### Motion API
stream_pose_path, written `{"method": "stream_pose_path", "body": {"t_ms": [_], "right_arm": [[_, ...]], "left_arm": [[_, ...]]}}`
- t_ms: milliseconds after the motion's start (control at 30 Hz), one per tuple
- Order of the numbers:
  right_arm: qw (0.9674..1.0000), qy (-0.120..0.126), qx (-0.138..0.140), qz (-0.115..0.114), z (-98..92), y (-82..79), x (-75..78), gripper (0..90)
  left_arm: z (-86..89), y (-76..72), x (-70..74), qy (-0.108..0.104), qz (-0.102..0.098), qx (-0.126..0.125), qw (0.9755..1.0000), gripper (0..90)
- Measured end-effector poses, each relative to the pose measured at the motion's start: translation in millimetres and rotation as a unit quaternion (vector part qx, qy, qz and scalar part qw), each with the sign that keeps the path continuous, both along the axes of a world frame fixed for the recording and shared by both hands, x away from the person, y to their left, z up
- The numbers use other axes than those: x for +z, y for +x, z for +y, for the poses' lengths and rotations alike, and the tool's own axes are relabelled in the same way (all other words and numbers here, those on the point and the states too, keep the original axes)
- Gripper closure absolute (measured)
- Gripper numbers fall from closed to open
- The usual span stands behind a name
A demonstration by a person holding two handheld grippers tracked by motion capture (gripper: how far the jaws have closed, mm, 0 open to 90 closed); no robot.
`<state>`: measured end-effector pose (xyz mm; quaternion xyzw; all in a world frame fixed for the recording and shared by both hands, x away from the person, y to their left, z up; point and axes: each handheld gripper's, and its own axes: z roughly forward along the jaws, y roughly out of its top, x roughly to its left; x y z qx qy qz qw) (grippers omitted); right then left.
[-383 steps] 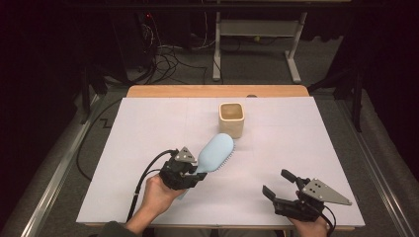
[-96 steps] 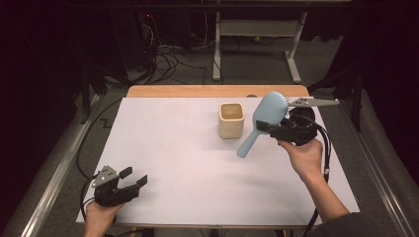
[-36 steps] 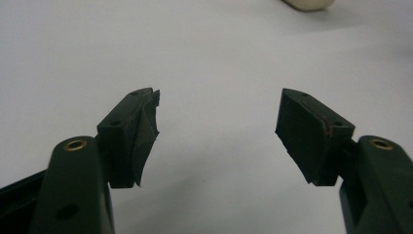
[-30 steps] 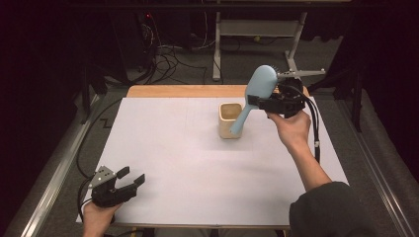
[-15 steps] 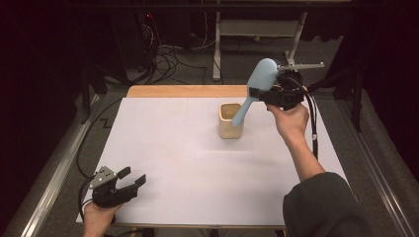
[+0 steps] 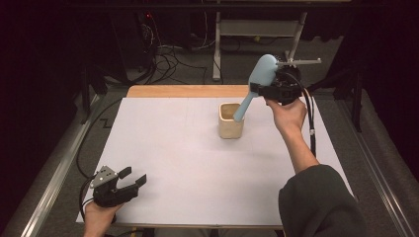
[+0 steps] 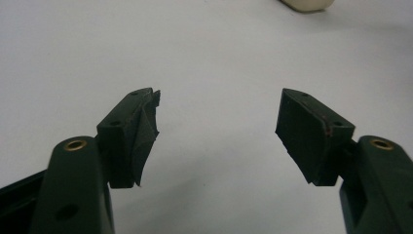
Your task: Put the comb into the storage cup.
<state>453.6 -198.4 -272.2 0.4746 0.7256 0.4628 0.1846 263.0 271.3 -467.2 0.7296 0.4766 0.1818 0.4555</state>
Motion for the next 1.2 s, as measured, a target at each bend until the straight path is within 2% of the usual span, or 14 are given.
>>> {"method": "stream_pose_path", "body": {"t_ms": [567,733,1200], "right_arm": [[0.9999,-0.008,-0.012,-0.003,12.4,12.6,-6.0,56.5],[0.9996,-0.022,-0.017,-0.003,18.8,15.3,-9.4,56.2],[0.999,-0.041,-0.017,-0.001,33.8,18.0,-21.7,55.6]], "left_arm": [[-2.2,1.7,-0.8,0.0,0.001,0.002,1.0,32.0],[-2.5,1.6,-0.7,0.001,0.001,0.001,1.0,32.0],[-1.6,1.0,-0.9,0.0,0.003,0.001,1.0,31.9]]}}
